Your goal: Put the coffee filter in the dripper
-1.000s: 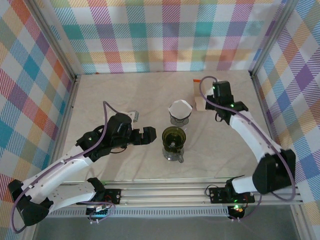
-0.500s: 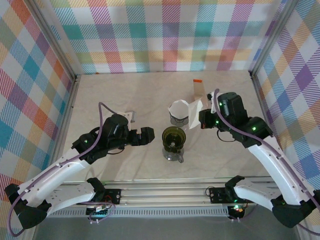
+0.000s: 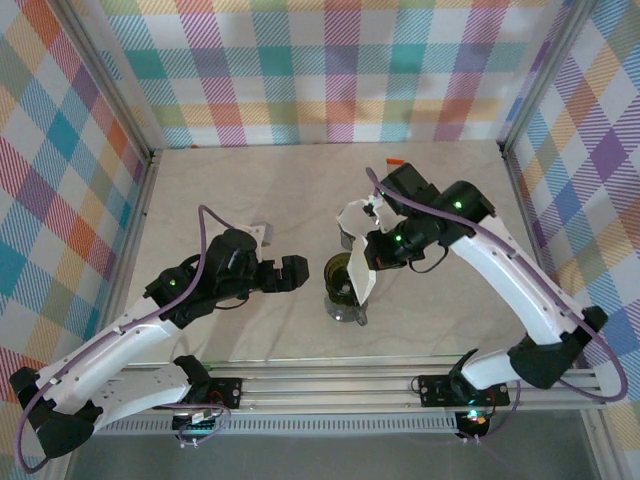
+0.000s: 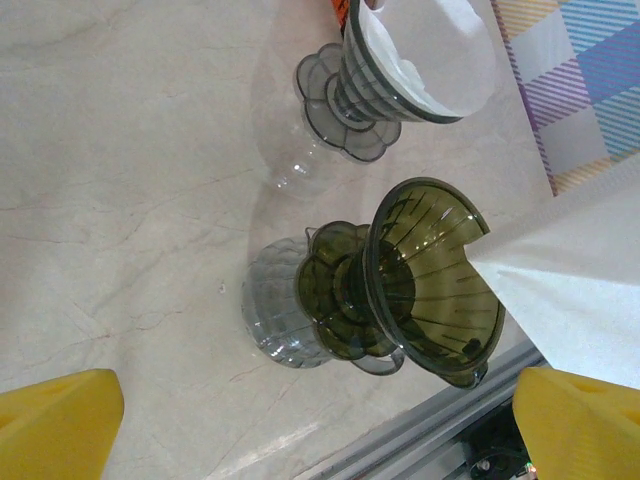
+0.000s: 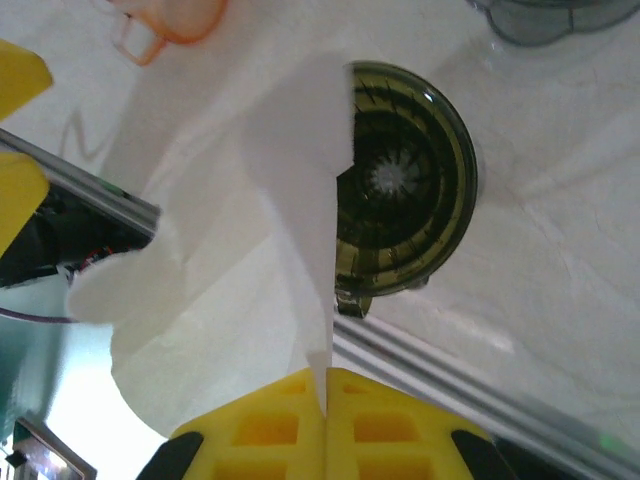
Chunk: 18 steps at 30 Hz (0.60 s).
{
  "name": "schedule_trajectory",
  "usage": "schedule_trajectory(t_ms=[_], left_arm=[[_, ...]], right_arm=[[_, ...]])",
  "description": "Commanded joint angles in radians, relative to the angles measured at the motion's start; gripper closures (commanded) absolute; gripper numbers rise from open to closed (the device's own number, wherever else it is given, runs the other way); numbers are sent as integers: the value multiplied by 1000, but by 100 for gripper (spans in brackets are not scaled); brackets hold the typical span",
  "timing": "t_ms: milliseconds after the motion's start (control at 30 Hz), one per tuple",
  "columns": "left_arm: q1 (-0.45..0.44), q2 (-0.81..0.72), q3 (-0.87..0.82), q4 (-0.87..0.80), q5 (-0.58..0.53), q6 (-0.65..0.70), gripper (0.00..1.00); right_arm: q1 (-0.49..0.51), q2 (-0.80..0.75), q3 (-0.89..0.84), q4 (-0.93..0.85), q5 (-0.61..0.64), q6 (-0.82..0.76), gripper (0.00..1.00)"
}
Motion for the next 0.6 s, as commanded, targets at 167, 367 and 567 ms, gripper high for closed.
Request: schedule_trajectory(t_ms=[167,367,567], left_arm=[[-4,-26,-26,20,7,30,0],[-4,-33,-44,33,19,28,0],[-4,-31,-52,43,28,27,0]], right_arm=[[6,180,217,-246,63,-21,100],[17,281,252,-262,103,-40,99],[30,344,230,-214,143,-51,97]])
